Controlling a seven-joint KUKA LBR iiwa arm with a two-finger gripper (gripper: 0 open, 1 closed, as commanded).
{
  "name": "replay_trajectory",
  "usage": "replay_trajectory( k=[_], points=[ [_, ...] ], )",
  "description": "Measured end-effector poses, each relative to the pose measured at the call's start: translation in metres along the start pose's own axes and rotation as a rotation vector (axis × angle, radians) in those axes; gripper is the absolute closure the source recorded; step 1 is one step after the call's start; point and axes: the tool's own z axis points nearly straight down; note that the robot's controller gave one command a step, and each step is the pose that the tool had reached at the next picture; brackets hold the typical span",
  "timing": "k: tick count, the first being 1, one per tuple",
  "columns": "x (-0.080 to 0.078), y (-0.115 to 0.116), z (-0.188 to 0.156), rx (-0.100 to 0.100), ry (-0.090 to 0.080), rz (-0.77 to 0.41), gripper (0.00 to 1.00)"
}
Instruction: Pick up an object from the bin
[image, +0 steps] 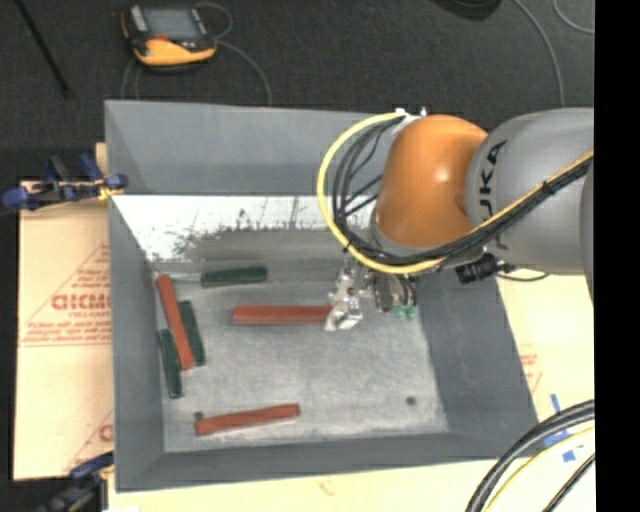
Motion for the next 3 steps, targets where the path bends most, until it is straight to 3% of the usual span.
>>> replay_trajectory(
  k=[1, 2, 3],
  points=[
    [0.0, -0.001, -0.008, 0.0, 0.001, -0.059, 1.0],
    [-0.001, -0.005, 0.026, 0.0, -0.007, -0.094, 1.0],
    [0.028, -0.01, -0.138, -0.001, 0.0, -0.051, 1.0]
  ],
)
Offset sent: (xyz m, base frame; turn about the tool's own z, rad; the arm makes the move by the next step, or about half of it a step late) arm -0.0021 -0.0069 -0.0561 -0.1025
